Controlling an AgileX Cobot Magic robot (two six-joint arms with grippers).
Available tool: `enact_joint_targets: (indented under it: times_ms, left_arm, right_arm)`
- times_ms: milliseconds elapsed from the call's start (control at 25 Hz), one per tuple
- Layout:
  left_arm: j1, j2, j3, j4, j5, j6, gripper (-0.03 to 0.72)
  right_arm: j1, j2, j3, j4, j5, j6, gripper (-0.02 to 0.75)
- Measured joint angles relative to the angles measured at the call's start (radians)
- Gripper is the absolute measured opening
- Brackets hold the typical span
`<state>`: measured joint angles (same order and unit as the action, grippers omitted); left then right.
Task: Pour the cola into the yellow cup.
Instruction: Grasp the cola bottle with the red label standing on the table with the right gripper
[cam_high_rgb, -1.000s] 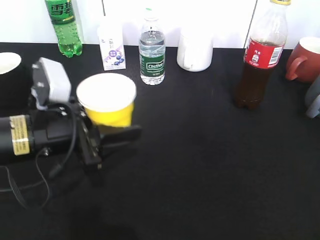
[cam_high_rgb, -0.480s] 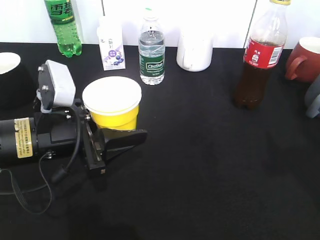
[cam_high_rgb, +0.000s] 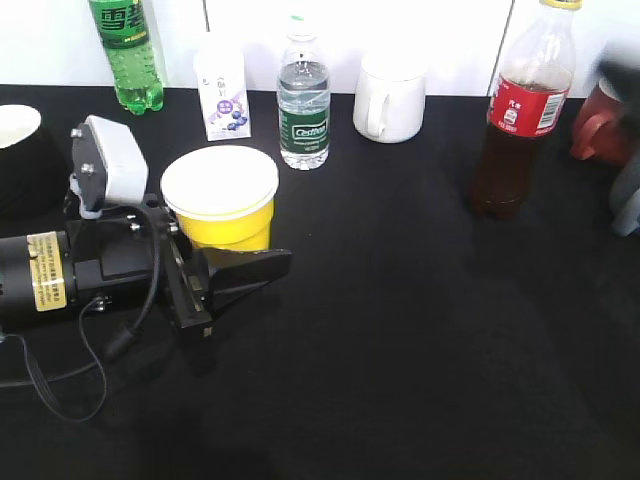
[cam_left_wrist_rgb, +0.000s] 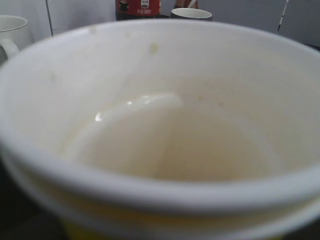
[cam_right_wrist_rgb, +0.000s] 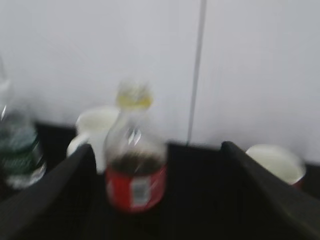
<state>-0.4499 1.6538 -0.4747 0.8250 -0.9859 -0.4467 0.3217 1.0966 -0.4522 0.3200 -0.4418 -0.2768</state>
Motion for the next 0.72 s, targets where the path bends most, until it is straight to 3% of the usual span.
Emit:
enact_joint_targets:
  times_ms: [240, 360, 520, 720]
  left_arm:
    - [0.0, 0.0, 0.0, 0.0, 0.0, 0.0, 0.435]
    - [0.0, 0.0, 0.0, 0.001, 0.004, 0.0, 0.435]
    - [0.0, 0.0, 0.0, 0.001, 0.004, 0.046, 0.435]
    - [0.0, 0.0, 0.0, 0.0, 0.004, 0.049, 0.435]
  right_arm:
    - [0.004, 0.338, 0.05, -0.144, -0.205, 0.127, 0.573]
    - [0.004, 0.447, 0.052, -0.155, -0.356, 0.15, 0.573]
    - [0.004, 0.455, 0.054, -0.15, -0.415, 0.16, 0.573]
    - [0.004, 0.545, 0.042, -0.153, -0.484, 0.239, 0.629]
